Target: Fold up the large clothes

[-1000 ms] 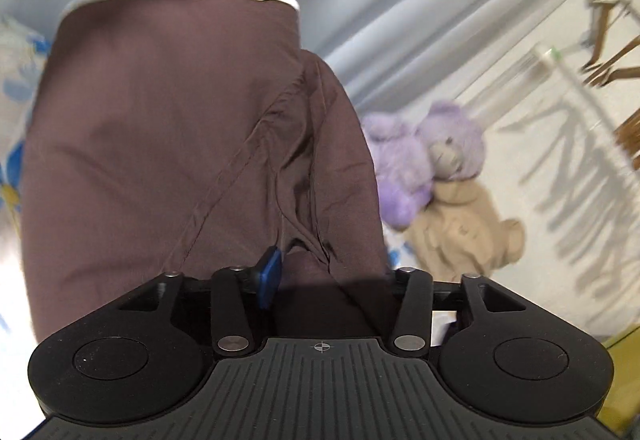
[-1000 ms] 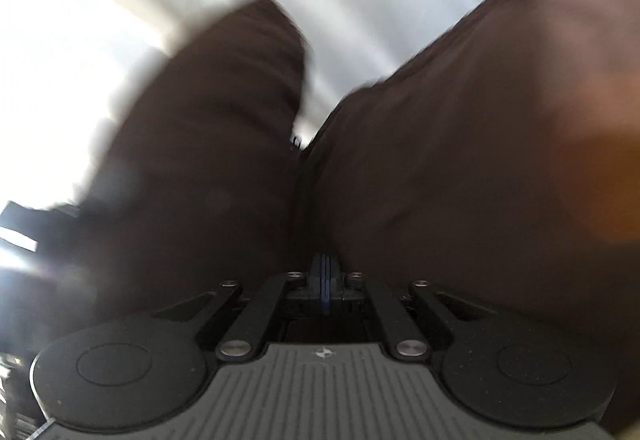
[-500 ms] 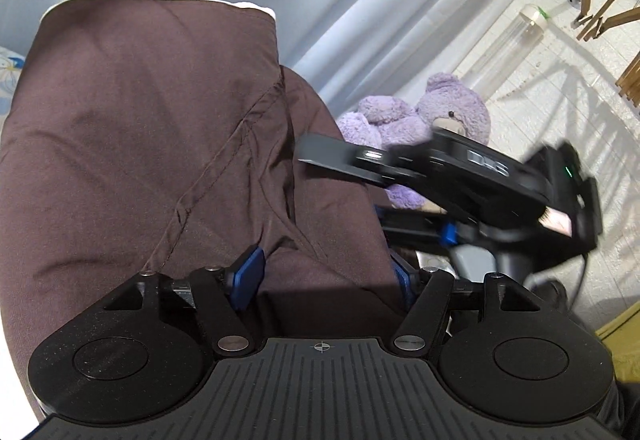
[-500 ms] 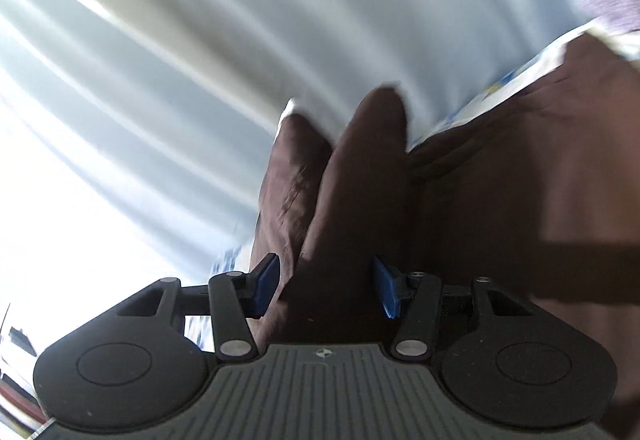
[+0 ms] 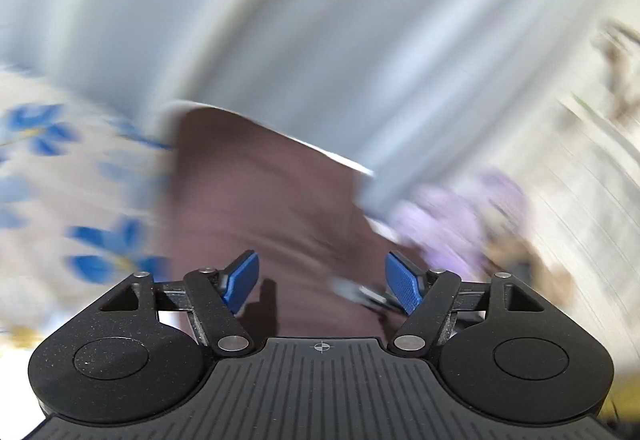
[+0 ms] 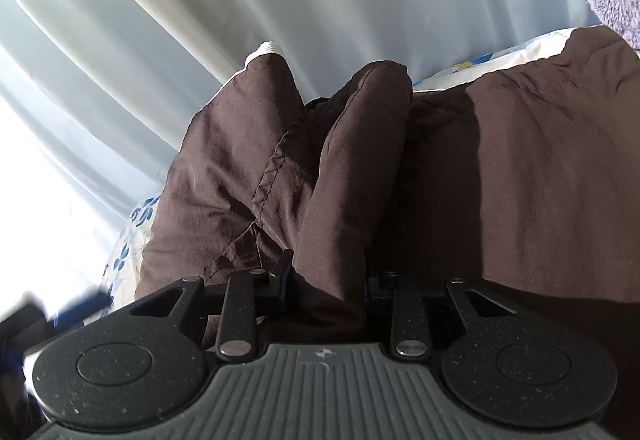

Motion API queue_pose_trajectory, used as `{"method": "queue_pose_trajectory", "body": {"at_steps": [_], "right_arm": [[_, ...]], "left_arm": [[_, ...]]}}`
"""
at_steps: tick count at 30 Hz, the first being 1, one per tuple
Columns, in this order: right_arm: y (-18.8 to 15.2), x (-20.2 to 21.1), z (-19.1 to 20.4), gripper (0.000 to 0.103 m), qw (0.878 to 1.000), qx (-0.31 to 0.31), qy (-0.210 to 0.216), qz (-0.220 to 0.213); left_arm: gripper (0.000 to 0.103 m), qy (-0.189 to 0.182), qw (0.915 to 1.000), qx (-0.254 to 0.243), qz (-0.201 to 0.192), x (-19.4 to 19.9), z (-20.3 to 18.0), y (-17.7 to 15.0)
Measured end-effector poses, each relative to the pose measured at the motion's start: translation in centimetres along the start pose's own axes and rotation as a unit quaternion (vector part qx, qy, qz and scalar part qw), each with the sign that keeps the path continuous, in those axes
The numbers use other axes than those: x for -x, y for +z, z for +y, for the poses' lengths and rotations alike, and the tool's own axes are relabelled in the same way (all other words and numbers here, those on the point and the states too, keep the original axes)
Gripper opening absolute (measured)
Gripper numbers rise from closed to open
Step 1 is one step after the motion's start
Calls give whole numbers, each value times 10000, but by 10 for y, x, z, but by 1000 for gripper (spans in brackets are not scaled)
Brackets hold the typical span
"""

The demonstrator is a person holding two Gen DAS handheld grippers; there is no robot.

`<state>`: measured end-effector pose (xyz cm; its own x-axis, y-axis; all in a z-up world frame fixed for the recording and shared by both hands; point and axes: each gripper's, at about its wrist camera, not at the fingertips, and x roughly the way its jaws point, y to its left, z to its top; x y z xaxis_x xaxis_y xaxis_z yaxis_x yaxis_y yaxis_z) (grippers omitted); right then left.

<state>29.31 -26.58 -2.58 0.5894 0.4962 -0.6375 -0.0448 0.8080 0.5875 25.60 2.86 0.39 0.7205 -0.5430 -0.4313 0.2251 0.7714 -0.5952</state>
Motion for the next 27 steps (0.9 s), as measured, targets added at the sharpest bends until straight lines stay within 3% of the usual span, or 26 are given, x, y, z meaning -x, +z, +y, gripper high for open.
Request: {"method": "queue_pose_trajectory", "body": {"at_steps": [2,6,11,13,15,19,22,23,24,25,27], "right_arm": [[3,-1,-1,30,10000,-44,42,5],[3,1,-9,31,9998,-78,197,14],[11,-2,-17,43,9974,-385,595,161],[15,-5,-11,56,9964,-357,748,184],[16,-9,0,57,9980,-119,598,179],[13,6,32,19,9985,484,157,-195],[10,45,65,15,9912,1106,113,-721],[11,62,72,15,9883,1212,182,-906],[11,77,77,14,9854,1300,277,-1062],[11,91,80,13,9830,1357,372,-1181],[8,111,84,12,9787,1504,352,-1356]], "left_arm": [[75,288,9979,568,-93,-9,26,3],[78,87,9928,1176,204,-38,51,-2],[80,-27,9915,1289,163,-39,56,-8],[80,54,9936,1111,181,-41,51,-9],[80,129,9947,1005,181,-41,44,-9],[80,135,9949,986,162,-35,37,-7],[80,-22,9968,795,54,-21,18,0],[79,-219,9974,690,8,-17,9,2],[67,-588,9965,586,-46,-13,-2,4],[62,-923,9946,476,10,-12,-15,7],[65,-962,9952,16,170,-17,-45,11]]}}
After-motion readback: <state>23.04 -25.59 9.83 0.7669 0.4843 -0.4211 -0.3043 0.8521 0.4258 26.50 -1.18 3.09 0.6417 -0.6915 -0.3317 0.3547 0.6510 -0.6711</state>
